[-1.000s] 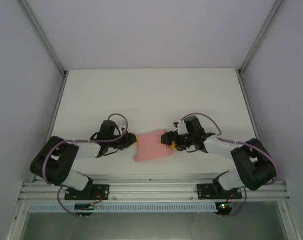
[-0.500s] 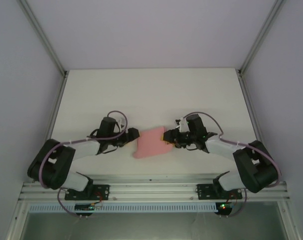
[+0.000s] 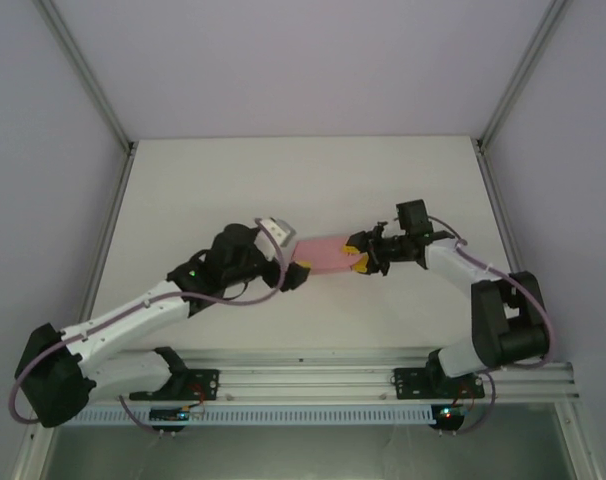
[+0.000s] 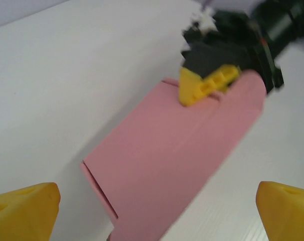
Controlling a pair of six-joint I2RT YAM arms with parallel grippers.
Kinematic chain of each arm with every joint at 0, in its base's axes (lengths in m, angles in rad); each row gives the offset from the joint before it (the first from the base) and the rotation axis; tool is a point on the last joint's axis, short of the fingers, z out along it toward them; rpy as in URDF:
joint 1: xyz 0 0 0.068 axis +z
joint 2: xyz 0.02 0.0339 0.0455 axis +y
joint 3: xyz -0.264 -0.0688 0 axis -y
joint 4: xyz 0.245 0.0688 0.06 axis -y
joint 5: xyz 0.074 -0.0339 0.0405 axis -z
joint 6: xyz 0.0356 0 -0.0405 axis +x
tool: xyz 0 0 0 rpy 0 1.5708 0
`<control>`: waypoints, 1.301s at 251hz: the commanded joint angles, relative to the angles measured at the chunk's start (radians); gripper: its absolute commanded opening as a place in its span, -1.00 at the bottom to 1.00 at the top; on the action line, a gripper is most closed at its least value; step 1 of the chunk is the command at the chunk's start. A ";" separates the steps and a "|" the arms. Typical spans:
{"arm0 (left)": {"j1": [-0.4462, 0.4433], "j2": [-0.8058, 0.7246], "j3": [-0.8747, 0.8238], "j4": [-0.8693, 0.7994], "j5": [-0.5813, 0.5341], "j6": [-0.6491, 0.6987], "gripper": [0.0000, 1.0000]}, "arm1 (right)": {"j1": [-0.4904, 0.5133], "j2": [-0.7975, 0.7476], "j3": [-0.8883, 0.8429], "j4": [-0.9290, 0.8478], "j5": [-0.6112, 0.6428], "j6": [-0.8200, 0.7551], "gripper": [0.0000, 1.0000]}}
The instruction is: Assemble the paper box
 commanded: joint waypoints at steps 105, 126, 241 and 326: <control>-0.201 0.280 0.183 -0.212 -0.394 0.493 0.99 | -0.031 0.159 0.231 -0.510 -0.185 -0.195 -0.20; -0.200 0.316 0.178 -0.182 -0.429 0.521 0.99 | -0.023 0.160 0.231 -0.533 -0.193 -0.207 -0.19; -0.193 0.270 0.136 -0.079 -0.351 0.547 0.26 | -0.015 0.173 0.232 -0.572 -0.221 -0.244 -0.09; -0.113 0.230 0.120 -0.143 -0.220 0.525 -0.05 | -0.065 0.036 0.277 -0.552 0.027 -0.343 0.70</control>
